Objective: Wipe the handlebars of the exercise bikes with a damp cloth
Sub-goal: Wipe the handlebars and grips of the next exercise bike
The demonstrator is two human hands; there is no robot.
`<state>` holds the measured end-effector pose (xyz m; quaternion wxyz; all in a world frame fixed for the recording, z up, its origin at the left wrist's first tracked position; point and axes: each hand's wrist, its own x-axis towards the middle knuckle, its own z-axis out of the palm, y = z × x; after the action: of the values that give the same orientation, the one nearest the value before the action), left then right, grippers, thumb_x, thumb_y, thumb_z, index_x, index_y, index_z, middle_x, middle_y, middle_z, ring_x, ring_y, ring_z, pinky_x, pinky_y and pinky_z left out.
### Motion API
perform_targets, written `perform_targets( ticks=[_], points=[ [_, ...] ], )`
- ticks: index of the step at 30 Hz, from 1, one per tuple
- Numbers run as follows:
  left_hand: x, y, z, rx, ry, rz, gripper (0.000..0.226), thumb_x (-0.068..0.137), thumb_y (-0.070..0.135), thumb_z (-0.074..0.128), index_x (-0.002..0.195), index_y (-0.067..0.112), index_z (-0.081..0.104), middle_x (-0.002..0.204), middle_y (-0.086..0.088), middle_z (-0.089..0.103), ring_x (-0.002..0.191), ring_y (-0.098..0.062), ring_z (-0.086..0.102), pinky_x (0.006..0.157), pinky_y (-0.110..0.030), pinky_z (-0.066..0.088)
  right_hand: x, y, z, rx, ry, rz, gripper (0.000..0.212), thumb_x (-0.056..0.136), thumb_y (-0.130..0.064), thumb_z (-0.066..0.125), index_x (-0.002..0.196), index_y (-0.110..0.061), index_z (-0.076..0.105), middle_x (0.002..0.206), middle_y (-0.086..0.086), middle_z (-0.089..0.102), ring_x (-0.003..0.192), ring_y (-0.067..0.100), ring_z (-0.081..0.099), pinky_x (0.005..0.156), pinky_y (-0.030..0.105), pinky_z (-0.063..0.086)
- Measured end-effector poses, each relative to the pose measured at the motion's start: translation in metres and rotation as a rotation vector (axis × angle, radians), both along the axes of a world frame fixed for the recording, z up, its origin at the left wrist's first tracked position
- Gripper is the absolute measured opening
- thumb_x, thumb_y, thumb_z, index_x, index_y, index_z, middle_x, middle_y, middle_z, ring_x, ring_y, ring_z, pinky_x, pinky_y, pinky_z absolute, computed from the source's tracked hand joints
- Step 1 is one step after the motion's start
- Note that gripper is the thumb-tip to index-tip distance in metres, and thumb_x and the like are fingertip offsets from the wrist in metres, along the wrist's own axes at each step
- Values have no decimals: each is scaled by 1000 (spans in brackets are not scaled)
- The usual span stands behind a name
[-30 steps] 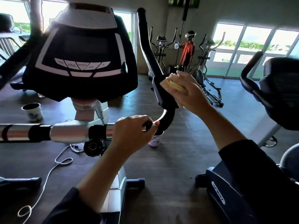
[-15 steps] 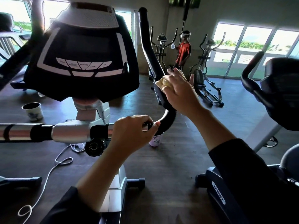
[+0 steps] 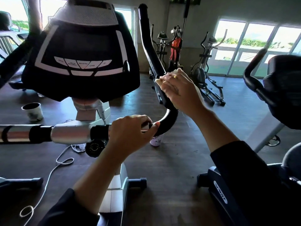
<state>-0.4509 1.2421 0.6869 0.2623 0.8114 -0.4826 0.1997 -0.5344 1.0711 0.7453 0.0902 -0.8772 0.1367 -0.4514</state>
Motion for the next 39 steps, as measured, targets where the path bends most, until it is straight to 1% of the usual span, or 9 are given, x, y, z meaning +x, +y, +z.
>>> perform_targets(
  ticks=[2, 4, 9, 14, 18, 23, 29, 35, 39],
  points=[
    [3, 0, -3, -22, -11, -19, 55, 77, 73, 28, 89, 37, 67, 80, 12, 69, 76, -13, 66, 60, -24, 34, -5, 3, -13, -66, 17, -44, 46, 90, -45, 46, 115, -13, 67, 117, 6, 63, 121, 24, 53, 105, 45, 43],
    [4, 1, -4, -28, -23, -16, 59, 75, 74, 25, 89, 36, 68, 79, 12, 69, 75, -13, 66, 61, -23, 35, -1, 3, -18, -88, 48, -128, 43, 92, -42, 45, 119, -14, 64, 121, 8, 62, 128, 29, 47, 109, 44, 38],
    [4, 9, -1, -40, -75, -42, 51, 80, 68, 33, 87, 32, 70, 75, 11, 69, 71, -11, 66, 60, -23, 34, 35, 2, 14, -26, 161, -155, 38, 94, -38, 49, 120, -16, 65, 118, 12, 64, 123, 31, 49, 106, 39, 39],
    [20, 24, -13, -123, -100, -154, 40, 87, 56, 46, 97, 27, 72, 81, 9, 73, 72, -15, 70, 66, -31, 50, -7, 38, -33, -144, 64, -150, 33, 92, -29, 56, 120, -13, 63, 128, 10, 58, 125, 28, 49, 104, 32, 38],
    [24, 32, -14, -126, -71, -129, 50, 86, 60, 40, 101, 24, 72, 86, 8, 74, 77, -15, 70, 75, -32, 48, -15, 45, -51, -195, 13, -142, 35, 93, -18, 55, 126, -7, 57, 135, 16, 53, 128, 32, 47, 108, 35, 36],
    [30, 37, -13, -130, -88, -100, 52, 87, 61, 36, 95, 25, 73, 77, 8, 72, 69, -15, 68, 68, -26, 43, -23, 53, -66, -240, -38, -67, 30, 94, -12, 51, 120, 1, 60, 129, 21, 55, 130, 29, 36, 116, 24, 20],
    [29, 40, -12, -158, -113, -96, 49, 87, 57, 38, 92, 23, 73, 73, 6, 72, 64, -18, 67, 67, -28, 46, -27, 60, -74, -259, -40, 35, 29, 94, -8, 49, 119, 4, 58, 126, 24, 55, 130, 26, 36, 119, 24, 15],
    [30, 41, -14, -144, -122, -88, 47, 88, 57, 39, 95, 25, 72, 78, 6, 73, 71, -18, 68, 72, -30, 46, -29, 65, -80, -172, 13, 146, 29, 98, -11, 45, 119, 3, 60, 121, 18, 59, 123, 27, 50, 115, 38, 31],
    [34, 45, -18, -128, -135, -76, 52, 89, 58, 36, 102, 22, 71, 88, 3, 74, 82, -21, 69, 79, -34, 45, -23, 74, -77, -116, 42, 182, 29, 97, -11, 48, 121, 1, 59, 120, 15, 60, 119, 23, 51, 109, 30, 38]
  ],
)
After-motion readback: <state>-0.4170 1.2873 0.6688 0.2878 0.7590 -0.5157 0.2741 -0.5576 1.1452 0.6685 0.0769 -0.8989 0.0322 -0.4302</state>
